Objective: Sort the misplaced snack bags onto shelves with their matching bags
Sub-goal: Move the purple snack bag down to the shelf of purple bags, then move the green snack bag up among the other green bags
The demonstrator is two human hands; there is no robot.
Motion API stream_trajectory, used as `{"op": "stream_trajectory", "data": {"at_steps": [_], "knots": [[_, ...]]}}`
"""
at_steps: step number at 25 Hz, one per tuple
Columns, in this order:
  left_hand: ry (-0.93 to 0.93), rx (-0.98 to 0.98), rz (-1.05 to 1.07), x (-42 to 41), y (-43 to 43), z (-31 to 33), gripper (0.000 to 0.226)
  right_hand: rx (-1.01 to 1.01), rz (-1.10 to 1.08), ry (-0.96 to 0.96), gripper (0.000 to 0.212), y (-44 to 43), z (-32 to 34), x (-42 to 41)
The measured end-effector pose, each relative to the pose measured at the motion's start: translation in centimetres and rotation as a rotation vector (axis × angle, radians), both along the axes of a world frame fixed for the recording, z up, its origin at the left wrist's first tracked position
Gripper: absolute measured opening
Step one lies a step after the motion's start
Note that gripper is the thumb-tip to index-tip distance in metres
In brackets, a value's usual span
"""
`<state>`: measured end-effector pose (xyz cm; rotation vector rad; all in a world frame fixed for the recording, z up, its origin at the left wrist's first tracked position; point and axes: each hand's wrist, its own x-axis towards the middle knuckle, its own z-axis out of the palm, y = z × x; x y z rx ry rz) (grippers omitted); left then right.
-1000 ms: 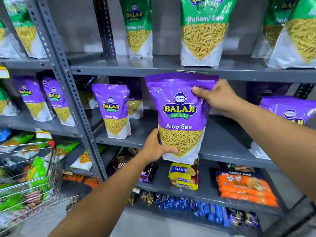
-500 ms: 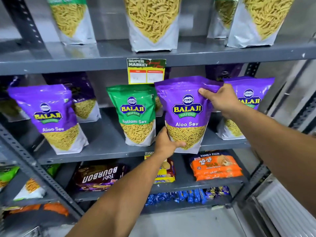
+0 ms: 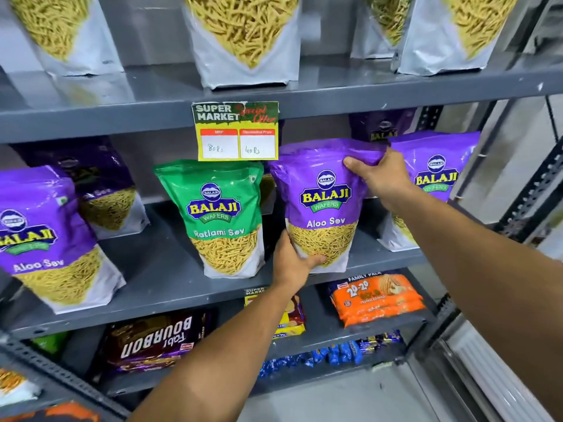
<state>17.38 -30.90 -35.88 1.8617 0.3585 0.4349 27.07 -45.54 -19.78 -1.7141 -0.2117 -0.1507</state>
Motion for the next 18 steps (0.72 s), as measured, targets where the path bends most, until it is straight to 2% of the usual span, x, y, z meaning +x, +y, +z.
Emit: {"op": "stream_trajectory", "data": {"at_steps": [2, 3, 4, 6, 7, 9, 11, 13, 15, 18], "knots": [[0.019, -0.009, -0.014, -1.3, 0.2, -0.6, 0.095, 0.004, -0.015, -0.026, 0.061, -0.4, 0.1, -0.2], [0.038, -0.036, -0.021, -2.5, 0.3, -1.0, 0.102, -0.063, -0.073, -0.094, 0.077, -0.8, -0.2, -0.7], [0.047, -0.076, -0.025, -4.0, 0.7, -1.5, 0.103, -0.172, -0.145, -0.199, 0.085, -1.3, -0.8, -1.7], [0.029, -0.12, 0.0, -8.1, 1.9, -2.5, 0.093, -0.415, -0.258, -0.517, 0.072, -2.2, -2.3, -4.4], [0.008, -0.112, 0.044, -10.5, 2.9, -2.8, 0.085, -0.488, -0.244, -0.665, 0.061, -2.4, -3.1, -5.8], [-0.009, -0.079, 0.157, -14.8, 5.6, -3.1, 0.079, -0.545, -0.032, -0.806, 0.045, -1.7, -3.5, -7.6], [0.032, -0.042, 0.257, -17.7, 9.0, -3.0, 0.094, -0.579, 0.283, -0.777, 0.032, 0.2, -3.5, -9.0], [0.08, 0.005, 0.276, -18.6, 12.0, -2.1, 0.12, -0.637, 0.472, -0.61, 0.027, 3.2, -2.3, -10.9], [0.099, 0.013, 0.248, -17.8, 14.5, -1.1, 0.137, -0.665, 0.529, -0.401, 0.044, 6.6, -1.5, -11.5], [0.131, -0.002, 0.163, -14.4, 17.0, 0.5, 0.144, -0.546, 0.473, -0.114, 0.084, 11.2, -0.3, -10.9]]}}
